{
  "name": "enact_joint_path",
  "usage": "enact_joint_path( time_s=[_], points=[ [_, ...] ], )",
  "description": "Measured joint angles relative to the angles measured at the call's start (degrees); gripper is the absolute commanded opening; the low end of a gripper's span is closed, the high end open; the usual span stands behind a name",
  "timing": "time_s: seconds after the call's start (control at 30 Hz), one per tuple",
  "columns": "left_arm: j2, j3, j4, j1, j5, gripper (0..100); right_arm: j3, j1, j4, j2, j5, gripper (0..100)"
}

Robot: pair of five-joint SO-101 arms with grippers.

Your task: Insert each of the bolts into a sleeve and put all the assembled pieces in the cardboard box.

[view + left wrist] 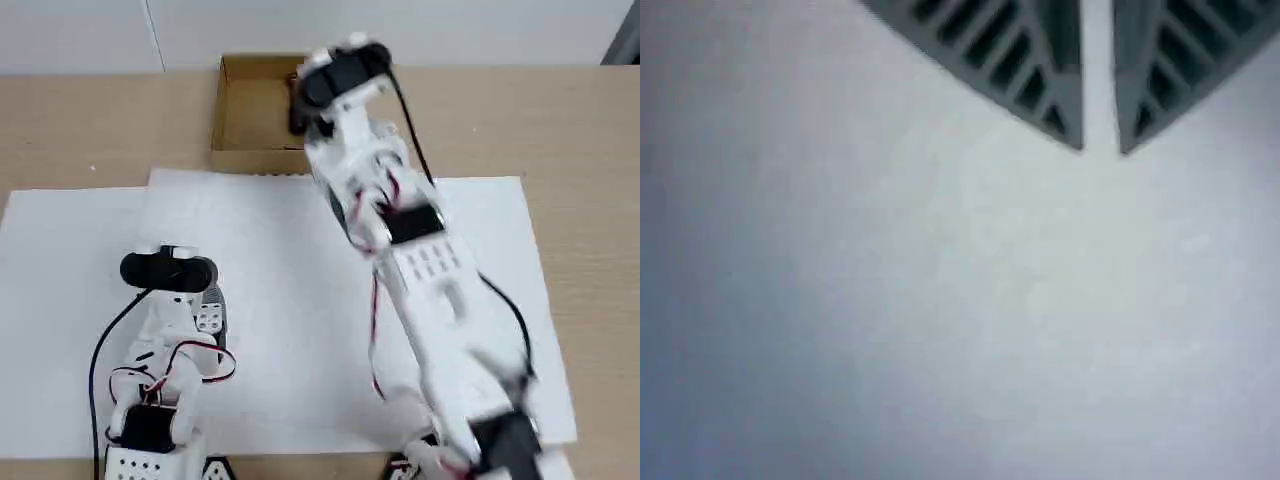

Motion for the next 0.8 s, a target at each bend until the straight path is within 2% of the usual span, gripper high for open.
enact_joint_path(
  time_s=[0.37,0.57,0.8],
  points=[
    [0.0,0.0,0.2,0.0,0.0,1,-27.4,-1.7,-1.4,32.4,12.1,1.0],
    [0.0,0.0,0.2,0.0,0.0,1,-31.8,-1.5,-1.4,40.8,15.8,19.4],
    [0.0,0.0,0.2,0.0,0.0,1,-33.1,-2.8,-1.4,41.7,16.2,13.6]
  ],
)
